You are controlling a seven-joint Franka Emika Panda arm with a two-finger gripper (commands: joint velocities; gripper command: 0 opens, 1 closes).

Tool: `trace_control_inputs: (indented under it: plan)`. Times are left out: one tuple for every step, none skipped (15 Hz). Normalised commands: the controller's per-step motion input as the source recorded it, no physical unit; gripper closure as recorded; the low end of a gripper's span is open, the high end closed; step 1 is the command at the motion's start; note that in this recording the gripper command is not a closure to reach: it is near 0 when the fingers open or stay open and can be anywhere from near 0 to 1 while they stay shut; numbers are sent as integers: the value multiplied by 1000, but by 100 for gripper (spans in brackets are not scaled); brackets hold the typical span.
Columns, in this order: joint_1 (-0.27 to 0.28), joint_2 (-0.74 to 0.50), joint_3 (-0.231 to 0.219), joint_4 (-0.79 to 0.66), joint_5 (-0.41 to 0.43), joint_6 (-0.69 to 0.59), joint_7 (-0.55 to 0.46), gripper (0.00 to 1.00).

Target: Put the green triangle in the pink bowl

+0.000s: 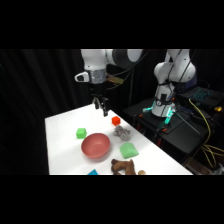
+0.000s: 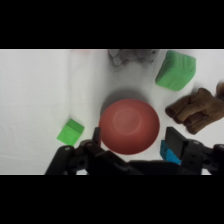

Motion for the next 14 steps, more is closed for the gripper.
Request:
trace_control_inputs:
  plan:
    - [-21, -1, 22, 10, -2, -16, 2, 0]
    - [-26, 27, 15, 21, -11, 10, 16, 0]
    - [-22, 60, 17, 27, -25, 30, 45, 0]
    - [-18, 114, 21, 71, -18, 46, 58, 0]
    - [4, 122, 40, 39, -18, 84, 98, 0]
    - [29, 133, 60, 4, -8, 141, 127, 0]
    - [48, 156, 70, 7, -11, 165, 156, 0]
    - [76, 124, 89, -50, 1, 189, 180, 0]
    - [100, 108, 102, -77, 7, 206, 204, 0]
    - [118, 98, 106, -88, 7, 218, 224, 0]
    - [132, 75, 109, -97, 13, 213, 238, 0]
    - [164, -1, 120, -187, -2, 237, 297, 0]
    - [176, -56, 114, -234, -13, 244, 323, 0]
    - [191, -112, 120, -301, -1, 282, 349, 0]
